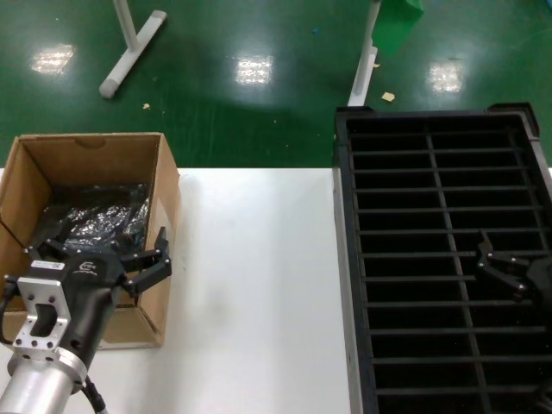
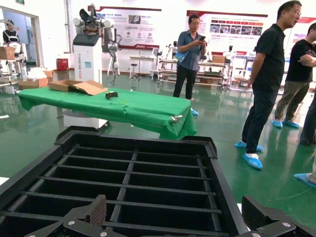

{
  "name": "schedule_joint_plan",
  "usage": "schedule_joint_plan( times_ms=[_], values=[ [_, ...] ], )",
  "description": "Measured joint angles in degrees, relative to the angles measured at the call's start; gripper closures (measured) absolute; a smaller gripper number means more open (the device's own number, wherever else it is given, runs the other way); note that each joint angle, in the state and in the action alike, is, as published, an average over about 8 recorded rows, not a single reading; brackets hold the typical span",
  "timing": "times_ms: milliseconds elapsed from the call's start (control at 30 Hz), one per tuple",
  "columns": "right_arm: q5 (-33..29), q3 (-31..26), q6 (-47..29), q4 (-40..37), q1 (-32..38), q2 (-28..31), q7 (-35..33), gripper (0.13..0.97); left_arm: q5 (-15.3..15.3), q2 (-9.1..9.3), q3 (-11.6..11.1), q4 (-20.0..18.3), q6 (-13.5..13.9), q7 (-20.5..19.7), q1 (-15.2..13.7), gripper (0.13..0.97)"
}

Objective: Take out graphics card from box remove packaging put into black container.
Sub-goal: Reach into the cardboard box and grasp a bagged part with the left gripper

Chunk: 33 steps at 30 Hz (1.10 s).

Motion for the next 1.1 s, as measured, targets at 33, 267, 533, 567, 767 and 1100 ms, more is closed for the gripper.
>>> schedule_joint_plan(
  times_ms=[33,267,533,567,767,1100],
  values=[
    [0.0,0.0,0.0,0.0,0.0,0.0,0.0,0.129,0.0,0.00,0.0,0.0,0.0,0.0,0.0,0.132],
    [0.0,0.0,0.0,0.0,0.0,0.0,0.0,0.129,0.3,0.20,-0.9,-0.4,0.7,0.6,0.3,0.132],
    [0.0,0.0,0.0,0.0,0.0,0.0,0.0,0.129,0.6,-0.95,-4.9,-1.3,4.8,3.6,1.0,0.132],
    [0.0,0.0,0.0,0.0,0.0,0.0,0.0,0.129,0.6,-1.42,-5.4,-1.2,5.6,4.3,0.9,0.132],
    [0.0,0.0,0.0,0.0,0.0,0.0,0.0,0.129,0.9,-5.22,-8.2,1.1,11.7,11.7,-1.3,0.132],
    [0.0,0.0,0.0,0.0,0.0,0.0,0.0,0.129,2.0,-10.57,-8.7,12.0,21.7,30.8,-11.1,0.132]
  ],
)
